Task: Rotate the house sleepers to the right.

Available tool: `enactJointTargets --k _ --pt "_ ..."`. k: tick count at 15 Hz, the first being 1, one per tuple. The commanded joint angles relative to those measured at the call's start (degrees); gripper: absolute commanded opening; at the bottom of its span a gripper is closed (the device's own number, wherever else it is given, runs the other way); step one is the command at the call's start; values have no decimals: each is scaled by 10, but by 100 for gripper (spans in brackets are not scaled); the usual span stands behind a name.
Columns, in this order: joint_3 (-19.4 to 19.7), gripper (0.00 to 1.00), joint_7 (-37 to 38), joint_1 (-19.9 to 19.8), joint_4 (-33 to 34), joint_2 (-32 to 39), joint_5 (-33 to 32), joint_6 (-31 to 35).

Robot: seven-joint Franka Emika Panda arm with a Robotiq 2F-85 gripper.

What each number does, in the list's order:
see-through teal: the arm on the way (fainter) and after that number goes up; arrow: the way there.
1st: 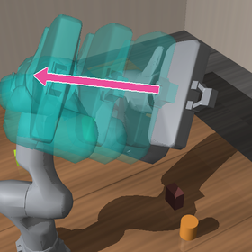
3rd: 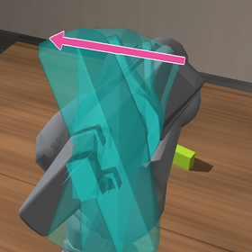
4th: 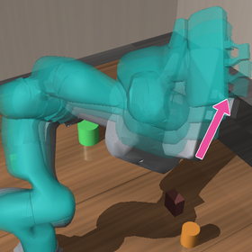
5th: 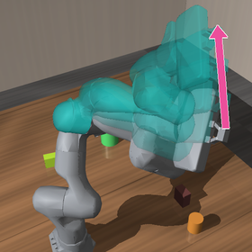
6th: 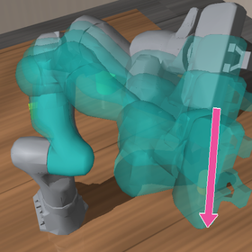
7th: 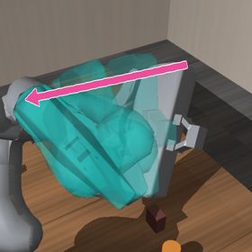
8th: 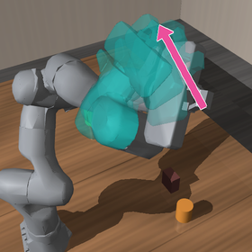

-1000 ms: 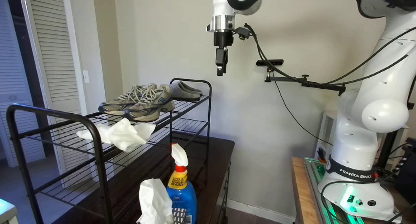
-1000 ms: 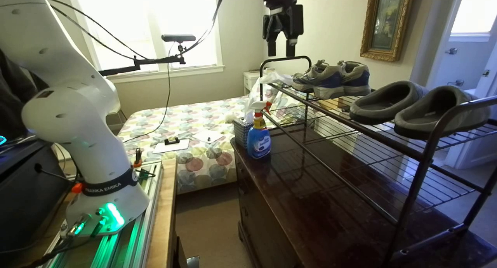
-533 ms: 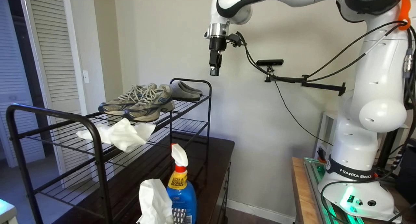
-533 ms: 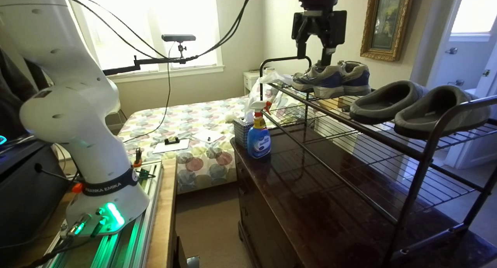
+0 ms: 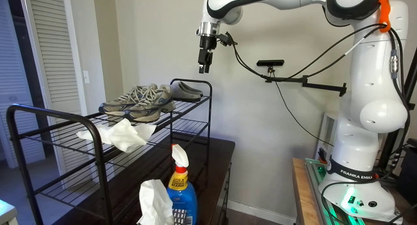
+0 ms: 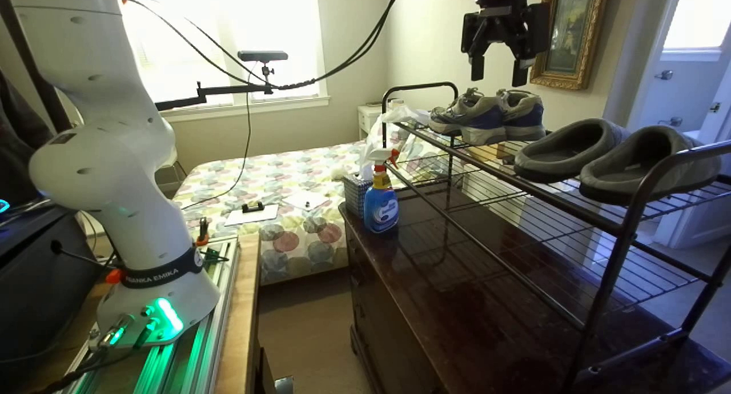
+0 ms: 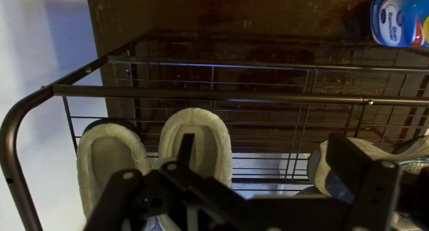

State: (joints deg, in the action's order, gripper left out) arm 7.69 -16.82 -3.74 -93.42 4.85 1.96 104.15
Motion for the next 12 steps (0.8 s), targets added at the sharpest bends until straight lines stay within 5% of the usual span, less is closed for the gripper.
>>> enactJointTargets --k 1,7,12 --pt "-8 100 -18 -15 20 17 7 -8" --pt "-3 100 -140 -62 115 109 52 -5" --pt "-19 100 -108 -86 164 171 80 62"
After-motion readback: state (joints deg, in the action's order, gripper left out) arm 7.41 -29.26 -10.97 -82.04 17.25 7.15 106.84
